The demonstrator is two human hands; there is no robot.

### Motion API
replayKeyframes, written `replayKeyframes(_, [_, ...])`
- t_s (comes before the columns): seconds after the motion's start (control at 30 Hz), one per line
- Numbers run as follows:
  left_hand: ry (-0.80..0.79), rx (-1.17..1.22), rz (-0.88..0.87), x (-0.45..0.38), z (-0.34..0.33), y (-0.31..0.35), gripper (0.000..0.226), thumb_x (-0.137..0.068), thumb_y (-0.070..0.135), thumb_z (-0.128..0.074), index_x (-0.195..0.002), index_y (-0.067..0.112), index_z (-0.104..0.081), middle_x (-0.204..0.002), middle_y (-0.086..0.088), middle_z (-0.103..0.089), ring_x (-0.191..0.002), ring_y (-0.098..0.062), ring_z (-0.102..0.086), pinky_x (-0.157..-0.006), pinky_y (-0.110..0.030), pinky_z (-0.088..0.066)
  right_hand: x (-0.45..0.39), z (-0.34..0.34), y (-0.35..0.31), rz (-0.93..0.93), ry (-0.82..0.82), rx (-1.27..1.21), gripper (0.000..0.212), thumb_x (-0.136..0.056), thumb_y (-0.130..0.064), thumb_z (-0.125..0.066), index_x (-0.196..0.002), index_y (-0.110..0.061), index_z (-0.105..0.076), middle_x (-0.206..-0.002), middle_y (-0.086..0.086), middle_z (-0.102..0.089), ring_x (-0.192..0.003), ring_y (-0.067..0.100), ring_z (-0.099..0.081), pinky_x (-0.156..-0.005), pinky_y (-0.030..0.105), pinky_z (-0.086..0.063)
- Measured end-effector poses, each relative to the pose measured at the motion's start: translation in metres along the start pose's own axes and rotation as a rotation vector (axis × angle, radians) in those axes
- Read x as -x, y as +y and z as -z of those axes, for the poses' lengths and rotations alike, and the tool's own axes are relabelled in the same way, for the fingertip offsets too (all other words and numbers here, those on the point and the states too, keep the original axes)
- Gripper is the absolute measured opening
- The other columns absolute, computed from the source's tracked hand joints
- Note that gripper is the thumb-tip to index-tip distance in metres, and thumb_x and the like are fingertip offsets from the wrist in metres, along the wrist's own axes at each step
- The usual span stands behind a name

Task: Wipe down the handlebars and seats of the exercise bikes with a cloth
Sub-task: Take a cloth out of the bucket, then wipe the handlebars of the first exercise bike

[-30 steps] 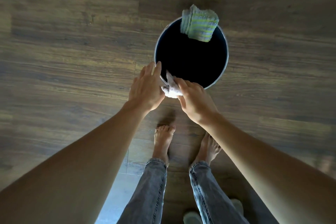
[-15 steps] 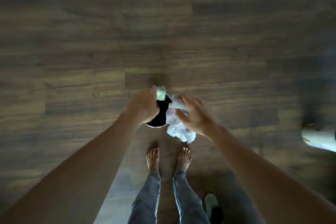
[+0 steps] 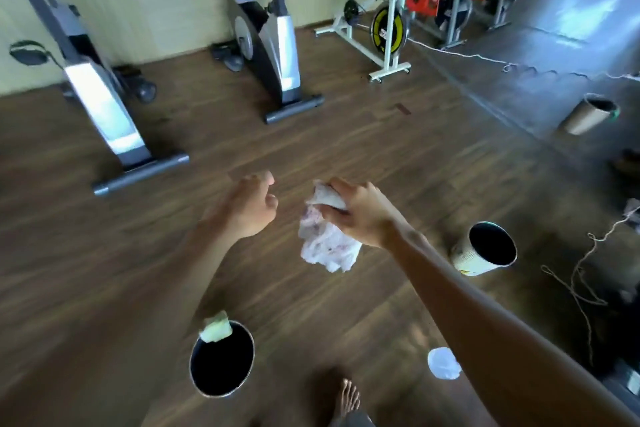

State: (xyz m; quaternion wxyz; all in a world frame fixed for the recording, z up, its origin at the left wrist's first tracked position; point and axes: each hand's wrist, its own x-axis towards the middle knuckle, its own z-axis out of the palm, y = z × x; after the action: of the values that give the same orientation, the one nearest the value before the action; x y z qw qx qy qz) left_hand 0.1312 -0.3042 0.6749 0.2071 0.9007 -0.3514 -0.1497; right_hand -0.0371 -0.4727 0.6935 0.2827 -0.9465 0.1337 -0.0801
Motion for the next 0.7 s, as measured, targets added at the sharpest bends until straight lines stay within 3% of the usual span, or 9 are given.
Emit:
replayKeyframes(0.07, [-0.011,-0.015,-0.07,-0.033,0.001,0.045,0.038,-0.098,0.022,-0.056,-0.134,0.013,-0.057,-0.13,-0.016,-0.065,-0.117,-0.035,-0.063,-0.099,-0.044,-0.051,-0.006,0.041,0.027,-0.042,0.046,0.02,0.034,-0.094,-0.045,-0.061,-0.125,-0.035,-0.057,-0.085,-0.009,-0.066,-0.072,0.022,-0.059,-0.068,0.032,-0.046])
replayKeyframes(0.23, [-0.067,-0.044,-0.21,-0.116,-0.011,0.152,0.039,-0.1,0.021,-0.058,-0.137,0.008,-0.055,-0.132,-0.017,-0.063,-0.117,-0.029,-0.062,-0.099,-0.041,-0.051,-0.039,0.129,0.112,-0.089,0.178,0.041,0.044,-0.083,-0.063,-0.048,-0.118,-0.038,-0.05,-0.087,0.001,-0.07,-0.083,0.033,-0.065,-0.072,0.039,-0.055])
replayKeyframes(0.33, [-0.085,-0.094,-0.273,-0.167,-0.023,0.206,0.038,-0.099,0.022,-0.059,-0.134,0.008,-0.056,-0.129,-0.016,-0.064,-0.115,-0.028,-0.063,-0.097,-0.041,-0.051,-0.063,0.18,0.166,-0.133,0.249,0.031,0.027,-0.09,-0.048,-0.062,-0.108,-0.028,-0.058,-0.078,-0.004,-0.061,-0.078,0.032,-0.061,-0.069,0.033,-0.046])
replayKeyframes(0.4, [-0.08,-0.11,-0.295,-0.199,-0.026,0.233,0.039,-0.098,0.024,-0.058,-0.134,0.01,-0.056,-0.13,-0.014,-0.063,-0.117,-0.028,-0.062,-0.098,-0.041,-0.051,-0.082,0.207,0.2,-0.131,0.276,0.037,0.022,-0.093,-0.04,-0.066,-0.112,-0.031,-0.057,-0.095,0.0,-0.071,-0.091,0.036,-0.066,-0.073,0.033,-0.048])
replayKeyframes(0.47, [-0.084,-0.148,-0.307,-0.233,-0.025,0.259,0.041,-0.099,0.029,-0.056,-0.137,0.014,-0.054,-0.134,-0.01,-0.061,-0.12,-0.025,-0.06,-0.1,-0.041,-0.049,-0.103,0.23,0.229,-0.152,0.28,0.058,0.033,-0.093,-0.044,-0.064,-0.123,-0.031,-0.057,-0.115,0.007,-0.073,-0.104,0.037,-0.066,-0.081,0.038,-0.054])
replayKeyframes(0.53, [-0.098,-0.184,-0.308,-0.273,-0.023,0.284,0.042,-0.101,0.031,-0.053,-0.14,0.016,-0.052,-0.138,-0.006,-0.059,-0.124,-0.023,-0.059,-0.099,-0.037,-0.047,-0.128,0.25,0.259,-0.173,0.305,0.048,0.035,-0.094,-0.043,-0.065,-0.12,-0.02,-0.06,-0.099,0.01,-0.073,-0.096,0.036,-0.066,-0.079,0.039,-0.054])
replayKeyframes(0.6, [-0.109,-0.211,-0.326,-0.315,-0.021,0.306,0.042,-0.102,0.03,-0.051,-0.141,0.016,-0.051,-0.14,-0.007,-0.058,-0.126,-0.023,-0.058,-0.099,-0.036,-0.046,-0.155,0.271,0.283,-0.176,0.318,0.034,0.023,-0.094,-0.04,-0.065,-0.103,-0.019,-0.058,-0.08,0.005,-0.066,-0.08,0.034,-0.065,-0.069,0.036,-0.05])
replayKeyframes(0.7, [-0.118,-0.272,-0.365,-0.39,-0.021,0.332,0.041,-0.101,0.03,-0.051,-0.139,0.015,-0.051,-0.141,-0.009,-0.058,-0.128,-0.027,-0.056,-0.104,-0.042,-0.047,-0.203,0.298,0.318,-0.159,0.327,0.047,0.018,-0.095,-0.037,-0.066,-0.107,-0.026,-0.059,-0.076,-0.002,-0.06,-0.077,0.032,-0.064,-0.067,0.029,-0.042])
